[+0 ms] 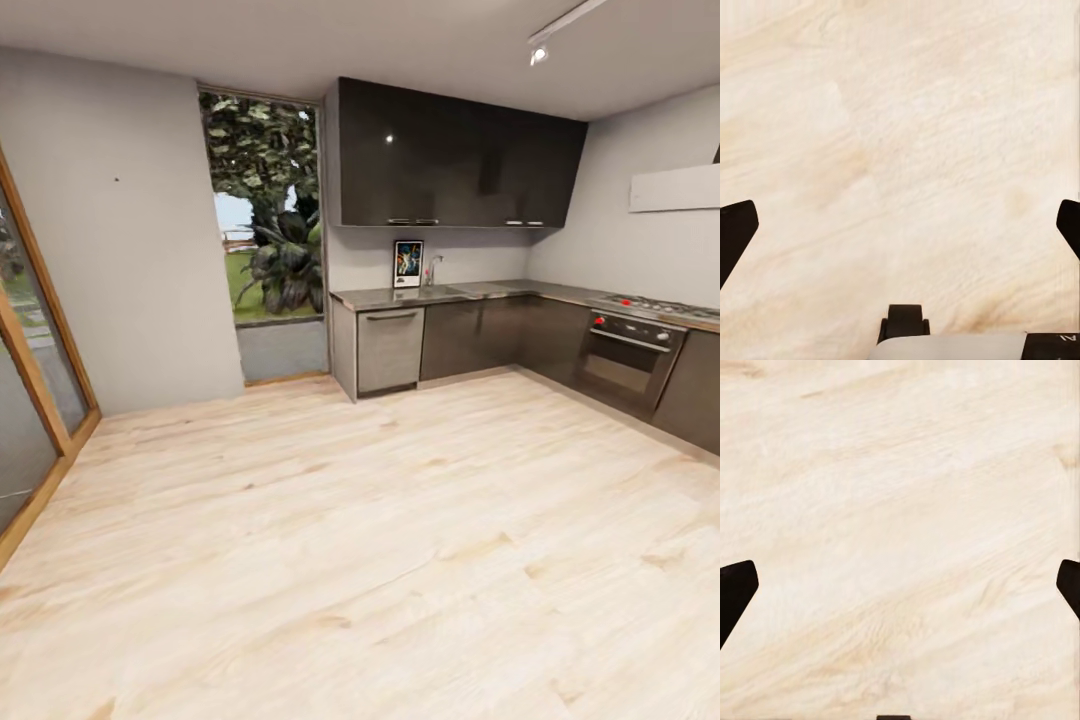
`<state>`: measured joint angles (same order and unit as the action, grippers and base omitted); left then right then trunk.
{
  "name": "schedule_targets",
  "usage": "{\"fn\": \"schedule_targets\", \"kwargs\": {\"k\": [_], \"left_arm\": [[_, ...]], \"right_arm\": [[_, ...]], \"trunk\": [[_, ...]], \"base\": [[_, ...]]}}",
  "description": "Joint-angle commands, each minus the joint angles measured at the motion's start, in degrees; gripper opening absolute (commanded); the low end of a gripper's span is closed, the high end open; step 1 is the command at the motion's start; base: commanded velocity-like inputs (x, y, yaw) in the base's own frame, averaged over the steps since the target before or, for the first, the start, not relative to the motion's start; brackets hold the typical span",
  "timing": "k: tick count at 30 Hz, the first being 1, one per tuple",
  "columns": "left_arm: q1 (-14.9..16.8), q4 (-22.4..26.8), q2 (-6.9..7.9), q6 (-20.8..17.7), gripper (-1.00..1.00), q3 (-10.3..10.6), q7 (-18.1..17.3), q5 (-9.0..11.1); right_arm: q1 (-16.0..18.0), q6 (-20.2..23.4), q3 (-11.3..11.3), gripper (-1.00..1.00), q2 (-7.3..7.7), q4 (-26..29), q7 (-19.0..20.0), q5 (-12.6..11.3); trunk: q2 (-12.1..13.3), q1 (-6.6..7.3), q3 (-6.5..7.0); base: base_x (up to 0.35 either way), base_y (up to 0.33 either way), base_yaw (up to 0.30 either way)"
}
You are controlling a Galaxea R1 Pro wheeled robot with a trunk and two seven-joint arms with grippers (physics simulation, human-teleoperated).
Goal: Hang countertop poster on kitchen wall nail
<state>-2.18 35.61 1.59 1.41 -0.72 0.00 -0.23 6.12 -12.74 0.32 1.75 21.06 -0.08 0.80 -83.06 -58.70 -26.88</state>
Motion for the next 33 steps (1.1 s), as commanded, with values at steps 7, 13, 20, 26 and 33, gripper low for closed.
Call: {"fn": "schedule_targets", "kwargs": {"k": [7,13,20,26,33], "left_arm": [[0.0,0.1,-0.01,0.1,1.0,-0.1,0.0,0.0],[0.0,0.1,-0.01,0.1,1.0,-0.1,0.0,0.0],[0.0,0.1,-0.01,0.1,1.0,-0.1,0.0,0.0],[0.0,0.1,-0.01,0.1,1.0,-0.1,0.0,0.0],[0.0,0.1,-0.01,0.1,1.0,-0.1,0.0,0.0]], "right_arm": [[0.0,-0.2,0.0,1.0,0.01,0.0,0.0,0.1],[0.0,-0.2,0.0,1.0,0.01,0.0,0.0,0.1],[0.0,-0.2,0.0,1.0,0.03,0.0,0.0,0.1],[0.0,-0.2,0.0,1.0,0.02,0.0,0.0,0.1],[0.0,-0.2,-0.1,1.0,0.07,0.0,0.0,0.1]], "trunk": [[0.0,-0.03,-0.05],[0.0,-0.03,-0.05],[0.0,-0.03,-0.05],[0.0,-0.03,-0.05],[0.0,-0.03,-0.05]], "base": [[0.29,-0.17,0.0],[0.287,-0.181,0.0],[0.279,-0.21,0.0],[0.277,-0.216,0.0],[0.277,-0.217,0.0]]}}
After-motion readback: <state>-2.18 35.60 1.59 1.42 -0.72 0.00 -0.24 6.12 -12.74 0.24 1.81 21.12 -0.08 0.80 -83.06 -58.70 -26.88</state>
